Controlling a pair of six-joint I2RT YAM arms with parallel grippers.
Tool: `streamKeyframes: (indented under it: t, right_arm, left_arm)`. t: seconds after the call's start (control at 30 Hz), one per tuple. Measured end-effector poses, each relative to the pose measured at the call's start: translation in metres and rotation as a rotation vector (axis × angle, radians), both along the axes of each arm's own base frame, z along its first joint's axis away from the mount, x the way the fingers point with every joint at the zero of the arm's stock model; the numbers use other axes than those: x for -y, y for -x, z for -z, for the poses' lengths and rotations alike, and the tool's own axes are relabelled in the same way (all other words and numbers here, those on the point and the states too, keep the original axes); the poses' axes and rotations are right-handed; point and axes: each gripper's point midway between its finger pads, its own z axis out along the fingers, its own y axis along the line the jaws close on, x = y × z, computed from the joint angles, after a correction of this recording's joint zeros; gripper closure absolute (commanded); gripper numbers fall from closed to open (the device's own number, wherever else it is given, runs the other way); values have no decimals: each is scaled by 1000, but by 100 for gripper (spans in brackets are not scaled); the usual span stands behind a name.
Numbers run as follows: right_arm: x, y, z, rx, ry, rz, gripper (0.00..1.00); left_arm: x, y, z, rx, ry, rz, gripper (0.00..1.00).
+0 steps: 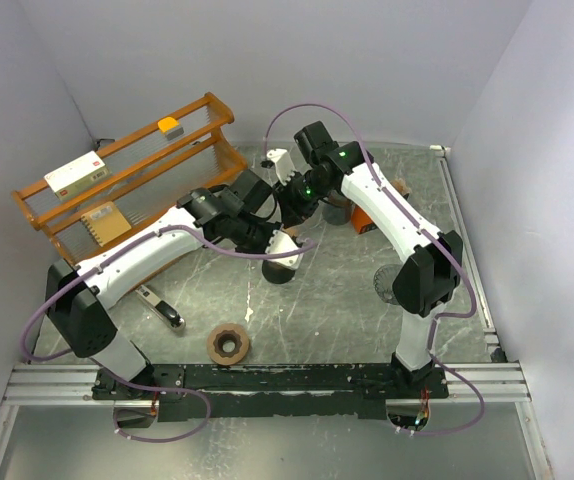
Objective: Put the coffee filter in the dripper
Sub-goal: Place the coffee dripper in the dripper holder.
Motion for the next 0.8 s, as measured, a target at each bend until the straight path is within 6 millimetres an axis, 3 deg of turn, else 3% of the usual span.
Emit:
streamKeyframes:
  t: [0.57, 0.8]
  right_arm:
    - [5, -9, -8, 48, 30, 27, 72]
    - [3, -21, -16, 88, 29, 40, 76]
  left_arm:
    - [6, -6, -2, 2, 5, -9, 72]
    - [11, -11, -5, 8, 0, 4, 73]
